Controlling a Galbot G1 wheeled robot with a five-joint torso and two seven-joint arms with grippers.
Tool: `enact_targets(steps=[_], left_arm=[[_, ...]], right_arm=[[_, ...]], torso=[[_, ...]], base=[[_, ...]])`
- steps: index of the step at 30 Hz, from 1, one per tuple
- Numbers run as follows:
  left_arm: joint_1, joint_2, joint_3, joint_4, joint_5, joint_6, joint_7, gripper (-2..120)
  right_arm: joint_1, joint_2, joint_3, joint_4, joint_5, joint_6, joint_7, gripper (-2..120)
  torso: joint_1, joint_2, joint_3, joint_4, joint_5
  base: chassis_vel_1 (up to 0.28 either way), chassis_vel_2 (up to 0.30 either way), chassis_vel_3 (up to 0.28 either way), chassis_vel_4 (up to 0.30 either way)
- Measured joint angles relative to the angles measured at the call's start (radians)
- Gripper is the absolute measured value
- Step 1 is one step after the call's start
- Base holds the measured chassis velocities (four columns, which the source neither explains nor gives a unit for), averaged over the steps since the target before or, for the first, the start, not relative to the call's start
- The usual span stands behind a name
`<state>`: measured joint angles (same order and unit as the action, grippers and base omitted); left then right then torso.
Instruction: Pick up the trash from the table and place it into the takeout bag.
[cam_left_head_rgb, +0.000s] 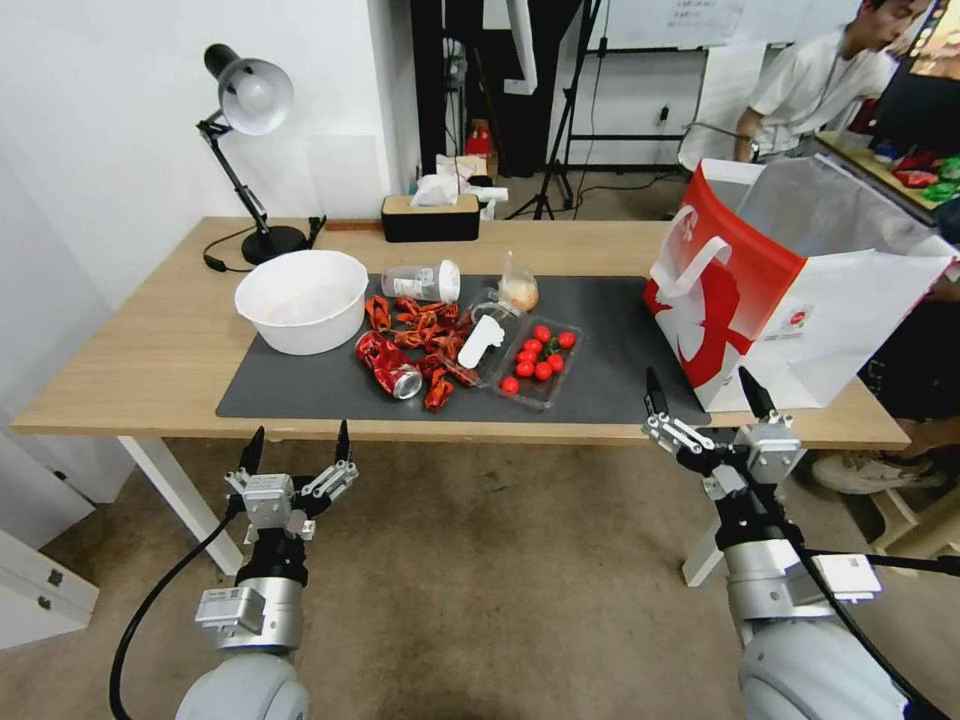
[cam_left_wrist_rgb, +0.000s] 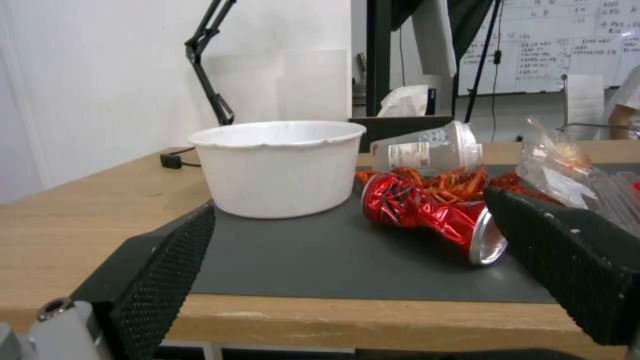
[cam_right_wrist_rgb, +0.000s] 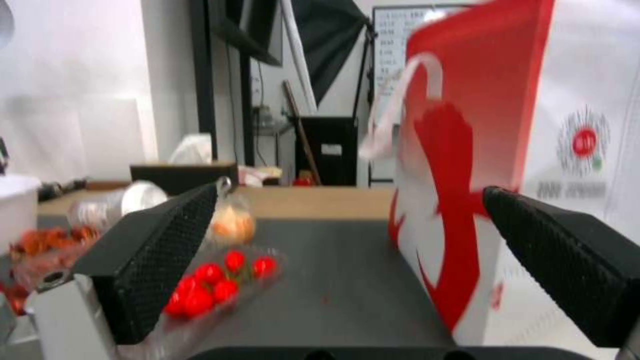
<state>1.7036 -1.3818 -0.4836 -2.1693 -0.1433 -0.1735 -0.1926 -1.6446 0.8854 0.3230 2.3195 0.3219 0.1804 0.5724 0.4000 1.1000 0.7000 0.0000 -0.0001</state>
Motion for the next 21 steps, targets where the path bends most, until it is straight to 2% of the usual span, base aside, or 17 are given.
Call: enact_targets(steps=[13,21], left_arm=[[-0.003,0.007,0.002,0.007,-0.001,0.0,0.002,100],[-0.007,0.014,0.005,0.015,-0.003,0.004,0.003,100]], right_arm=[[-0.03,0.054,-0.021,-0.105,-0.015,0.058,-0.002,100],[-0.034,0.076,-0.024,-0.145,0.0,0.059,-0.013,100]], torso=[[0.0,0.0,0.0,0.0,0.0001],[0.0,0.0,0.0,-0.0001,0.0]], base=[[0.0,0.0,0.0,0.0],[0.0,0.0,0.0,0.0]])
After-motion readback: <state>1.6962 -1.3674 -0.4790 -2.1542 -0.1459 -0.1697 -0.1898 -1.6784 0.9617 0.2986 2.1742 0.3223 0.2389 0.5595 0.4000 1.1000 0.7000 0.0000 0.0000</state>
